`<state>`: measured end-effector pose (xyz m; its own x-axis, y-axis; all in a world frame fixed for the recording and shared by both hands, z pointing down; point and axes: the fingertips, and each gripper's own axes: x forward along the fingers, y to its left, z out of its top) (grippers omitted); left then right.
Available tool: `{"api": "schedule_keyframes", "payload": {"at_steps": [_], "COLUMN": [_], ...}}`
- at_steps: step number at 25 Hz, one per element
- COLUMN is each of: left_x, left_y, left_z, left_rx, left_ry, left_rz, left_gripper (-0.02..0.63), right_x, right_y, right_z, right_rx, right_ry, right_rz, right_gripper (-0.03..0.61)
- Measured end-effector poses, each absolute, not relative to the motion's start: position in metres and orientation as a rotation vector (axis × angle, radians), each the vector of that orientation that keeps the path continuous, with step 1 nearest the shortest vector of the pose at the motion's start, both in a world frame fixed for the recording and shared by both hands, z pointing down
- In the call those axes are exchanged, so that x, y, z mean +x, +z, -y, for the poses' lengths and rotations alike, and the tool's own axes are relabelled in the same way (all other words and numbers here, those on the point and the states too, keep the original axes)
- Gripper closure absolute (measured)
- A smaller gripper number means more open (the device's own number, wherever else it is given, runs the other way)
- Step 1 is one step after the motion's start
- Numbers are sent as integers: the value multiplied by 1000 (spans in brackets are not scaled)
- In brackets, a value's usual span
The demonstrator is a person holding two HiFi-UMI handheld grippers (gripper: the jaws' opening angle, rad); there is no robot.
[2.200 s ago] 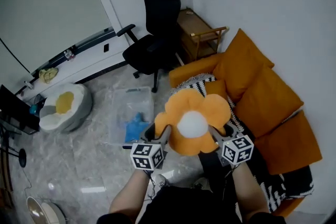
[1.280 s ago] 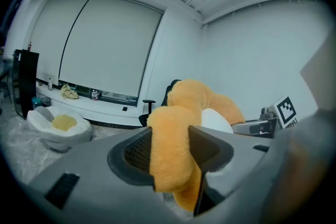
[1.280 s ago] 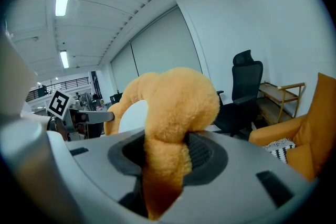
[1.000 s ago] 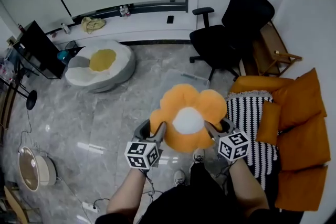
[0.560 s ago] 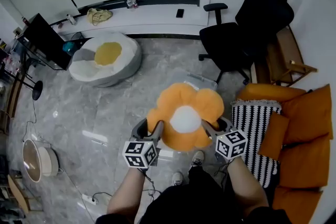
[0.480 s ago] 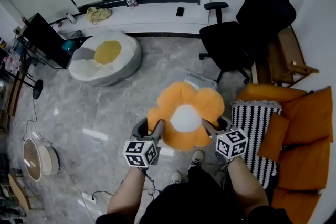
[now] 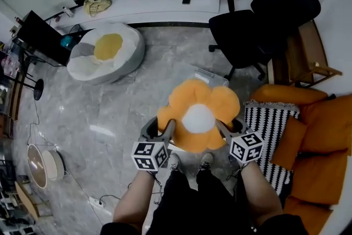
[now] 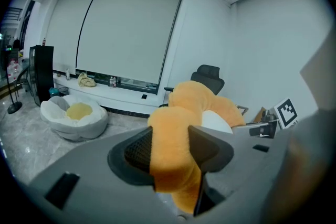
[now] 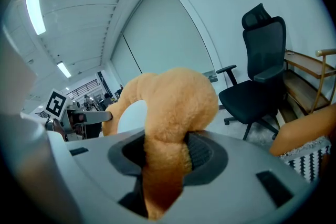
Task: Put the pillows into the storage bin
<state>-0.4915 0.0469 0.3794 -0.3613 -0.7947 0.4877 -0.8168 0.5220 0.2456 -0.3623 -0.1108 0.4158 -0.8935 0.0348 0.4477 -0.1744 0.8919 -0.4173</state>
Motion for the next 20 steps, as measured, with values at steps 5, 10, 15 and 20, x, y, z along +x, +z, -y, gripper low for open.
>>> {"api": "schedule_keyframes", "payload": {"at_steps": [5, 10, 15, 20], "left_x": [-512, -535, -562, -585], "left_y": [399, 429, 466, 522], "left_z": [-33, -18, -6, 6], "left_rx": [1346, 1406, 1447, 1459], "left_ry": [59, 74, 98, 97], "left_rz": [2164, 2094, 2036, 2003], "left_gripper": [416, 416, 416, 416], "right_x": [-376, -392, -413, -431], "right_y": [433, 459, 496, 543], "right_z": [119, 128, 134, 141], "right_rx": [177, 263, 322, 373], "right_ry": [651, 659, 669, 670], "right_rz": [2587, 2557, 2528, 2501], "right_gripper": [413, 413, 413, 411]}}
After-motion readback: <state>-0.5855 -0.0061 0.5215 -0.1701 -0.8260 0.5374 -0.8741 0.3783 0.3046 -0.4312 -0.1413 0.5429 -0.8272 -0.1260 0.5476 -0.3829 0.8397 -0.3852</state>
